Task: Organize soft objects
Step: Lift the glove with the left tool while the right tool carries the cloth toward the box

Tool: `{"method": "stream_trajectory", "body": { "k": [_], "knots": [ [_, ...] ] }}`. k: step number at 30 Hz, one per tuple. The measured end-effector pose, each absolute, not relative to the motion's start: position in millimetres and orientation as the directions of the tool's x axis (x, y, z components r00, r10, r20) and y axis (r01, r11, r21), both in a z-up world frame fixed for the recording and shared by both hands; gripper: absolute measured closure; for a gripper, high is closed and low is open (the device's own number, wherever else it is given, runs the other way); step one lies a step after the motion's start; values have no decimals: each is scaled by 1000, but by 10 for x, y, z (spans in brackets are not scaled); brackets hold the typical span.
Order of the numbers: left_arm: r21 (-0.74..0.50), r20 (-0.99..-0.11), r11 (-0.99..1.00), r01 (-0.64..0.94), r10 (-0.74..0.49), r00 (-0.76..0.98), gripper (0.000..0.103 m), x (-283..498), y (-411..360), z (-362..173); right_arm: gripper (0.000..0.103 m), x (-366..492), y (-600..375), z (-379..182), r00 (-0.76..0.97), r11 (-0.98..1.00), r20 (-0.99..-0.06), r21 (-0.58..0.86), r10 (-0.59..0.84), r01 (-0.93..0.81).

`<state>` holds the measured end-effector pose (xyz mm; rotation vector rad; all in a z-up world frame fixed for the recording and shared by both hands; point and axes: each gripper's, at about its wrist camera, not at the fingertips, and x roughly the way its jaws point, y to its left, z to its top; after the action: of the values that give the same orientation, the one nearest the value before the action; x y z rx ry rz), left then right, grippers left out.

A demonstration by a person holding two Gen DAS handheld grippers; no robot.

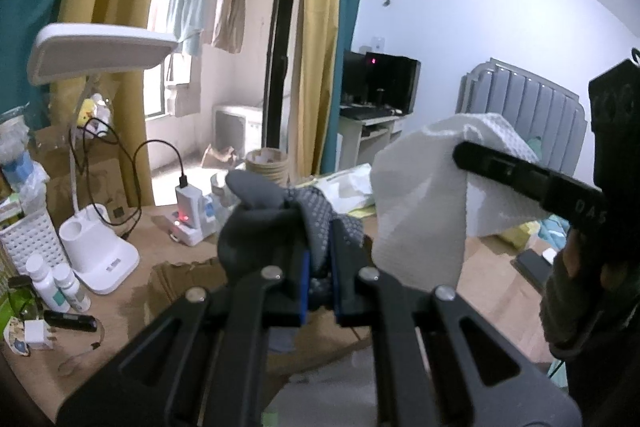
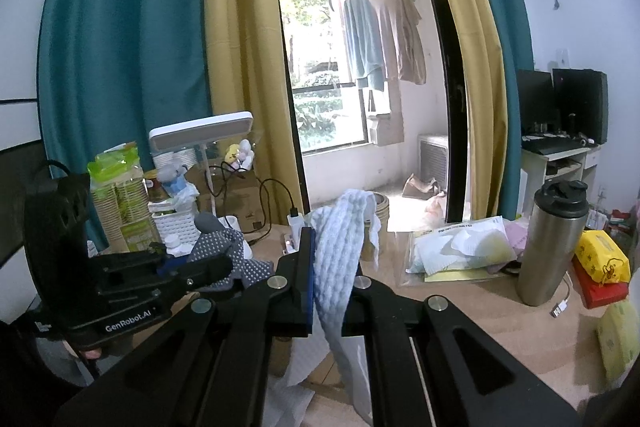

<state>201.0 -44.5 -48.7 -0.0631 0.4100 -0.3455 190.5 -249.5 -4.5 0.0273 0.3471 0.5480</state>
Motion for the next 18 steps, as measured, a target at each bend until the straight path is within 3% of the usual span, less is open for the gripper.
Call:
{"method": "stream_trajectory", "body": {
  "k": [18],
  "knots": [
    [-159,-450,952,262,-306,839,95,2442,-494,-858,99,2403,-2418,-448,746,870,-454,183,487,-457]
  ]
}}
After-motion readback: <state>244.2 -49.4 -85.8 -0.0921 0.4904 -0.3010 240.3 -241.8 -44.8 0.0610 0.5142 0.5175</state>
